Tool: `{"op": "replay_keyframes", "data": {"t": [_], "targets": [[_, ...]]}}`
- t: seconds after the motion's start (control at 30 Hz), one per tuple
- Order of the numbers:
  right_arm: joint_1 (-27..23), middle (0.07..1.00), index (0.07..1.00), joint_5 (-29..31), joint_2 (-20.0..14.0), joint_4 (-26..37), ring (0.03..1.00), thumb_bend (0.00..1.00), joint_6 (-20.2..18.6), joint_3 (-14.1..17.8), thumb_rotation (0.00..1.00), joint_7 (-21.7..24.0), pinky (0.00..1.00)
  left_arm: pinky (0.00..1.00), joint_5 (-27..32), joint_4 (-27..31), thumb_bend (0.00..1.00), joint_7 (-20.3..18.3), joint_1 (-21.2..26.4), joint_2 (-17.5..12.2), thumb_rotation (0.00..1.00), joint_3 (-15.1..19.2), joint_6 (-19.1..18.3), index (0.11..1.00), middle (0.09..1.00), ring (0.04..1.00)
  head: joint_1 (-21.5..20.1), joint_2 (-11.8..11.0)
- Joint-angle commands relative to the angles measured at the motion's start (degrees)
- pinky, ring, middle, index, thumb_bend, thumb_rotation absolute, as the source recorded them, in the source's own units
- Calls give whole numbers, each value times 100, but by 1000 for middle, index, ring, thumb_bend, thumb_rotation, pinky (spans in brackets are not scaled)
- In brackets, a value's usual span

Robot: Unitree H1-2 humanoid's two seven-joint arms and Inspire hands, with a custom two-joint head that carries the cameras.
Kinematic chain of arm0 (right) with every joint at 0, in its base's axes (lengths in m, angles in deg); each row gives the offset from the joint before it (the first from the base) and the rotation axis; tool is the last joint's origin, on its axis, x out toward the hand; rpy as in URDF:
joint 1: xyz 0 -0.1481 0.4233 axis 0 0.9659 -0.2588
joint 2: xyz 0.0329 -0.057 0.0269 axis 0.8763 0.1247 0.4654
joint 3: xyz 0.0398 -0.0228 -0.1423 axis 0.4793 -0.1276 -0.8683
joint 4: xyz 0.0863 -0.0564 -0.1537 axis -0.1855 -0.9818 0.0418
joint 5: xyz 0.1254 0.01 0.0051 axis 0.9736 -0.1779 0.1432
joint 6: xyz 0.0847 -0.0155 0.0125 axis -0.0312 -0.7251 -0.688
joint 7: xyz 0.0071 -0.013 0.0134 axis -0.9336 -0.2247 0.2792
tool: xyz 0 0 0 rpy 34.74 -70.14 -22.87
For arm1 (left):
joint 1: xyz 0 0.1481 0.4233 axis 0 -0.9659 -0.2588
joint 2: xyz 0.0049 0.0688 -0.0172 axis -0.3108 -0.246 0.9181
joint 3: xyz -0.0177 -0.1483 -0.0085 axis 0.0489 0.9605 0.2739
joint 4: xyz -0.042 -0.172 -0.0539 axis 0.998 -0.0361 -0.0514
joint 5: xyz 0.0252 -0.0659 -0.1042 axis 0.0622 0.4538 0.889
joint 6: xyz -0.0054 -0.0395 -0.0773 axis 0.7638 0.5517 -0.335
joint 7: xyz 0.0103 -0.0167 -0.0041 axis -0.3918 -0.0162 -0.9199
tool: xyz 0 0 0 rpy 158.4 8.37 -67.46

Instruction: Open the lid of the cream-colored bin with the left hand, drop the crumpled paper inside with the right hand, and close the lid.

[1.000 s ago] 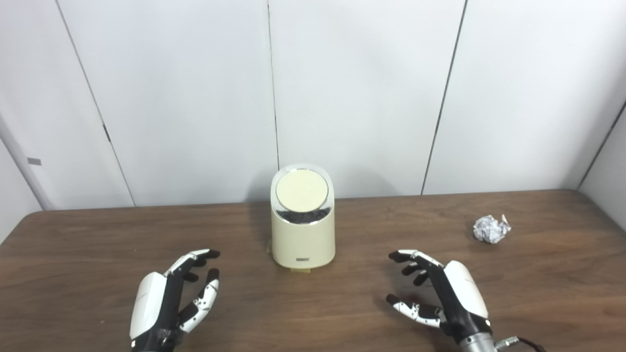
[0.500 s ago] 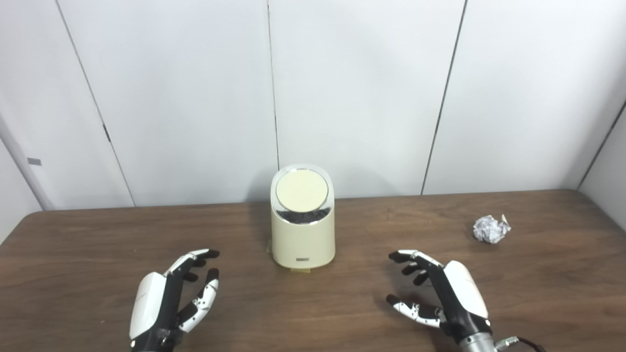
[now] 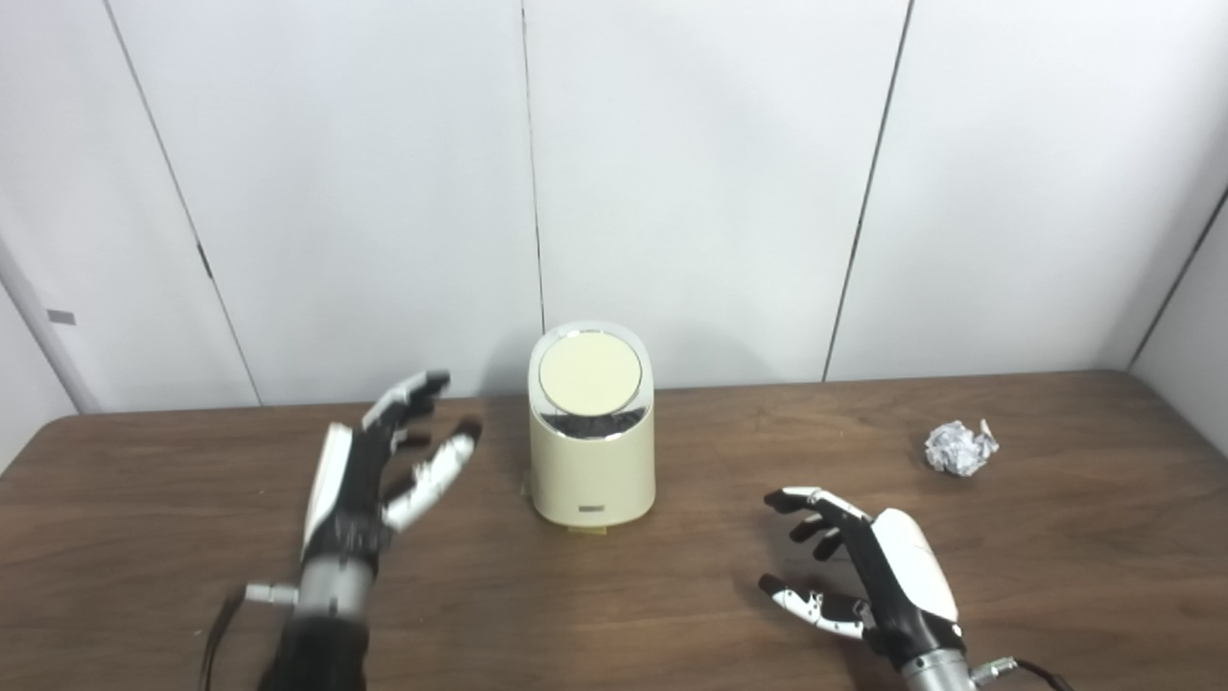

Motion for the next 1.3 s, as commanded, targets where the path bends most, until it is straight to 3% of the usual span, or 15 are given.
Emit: {"op": "replay_keyframes", "data": {"t": [0.0, 0.07, 0.23, 0.53, 0.73, 1.27], "targets": [[-35, 710, 696, -27, 78, -143, 598, 324, 128, -13, 90, -178, 459, 821, 78, 279, 825, -158, 552, 48, 515, 11, -610, 890, 894, 891, -4, 3], [-32, 713, 698, -31, 90, -120, 592, 322, 88, -25, 98, -157, 454, 851, 58, 240, 828, -212, 756, 45, 499, 18, -807, 912, 904, 904, -14, 3], [-22, 715, 699, -26, 125, -115, 604, 327, 90, -28, 94, -157, 468, 848, 160, -25, 826, -313, 1143, -10, 429, -28, -809, 967, 952, 936, -16, 6], [-18, 718, 702, -54, 158, -86, 609, 333, 50, -63, 75, -113, 470, 857, -20, -609, 871, -547, 1691, 239, 316, 80, -835, 991, 972, 956, -43, 15], [-35, 712, 696, -109, 170, -115, 619, 336, 89, -98, 47, -158, 482, 936, 97, -925, 872, -695, 1810, 440, 229, 211, -833, 1000, 1000, 999, -76, 19], [-17, 715, 695, -73, 190, -73, 654, 330, 41, -130, 54, -87, 524, 907, -1151, -1433, 956, -906, 1882, 525, 68, 64, -834, 1000, 1000, 988, -127, 42]]}}
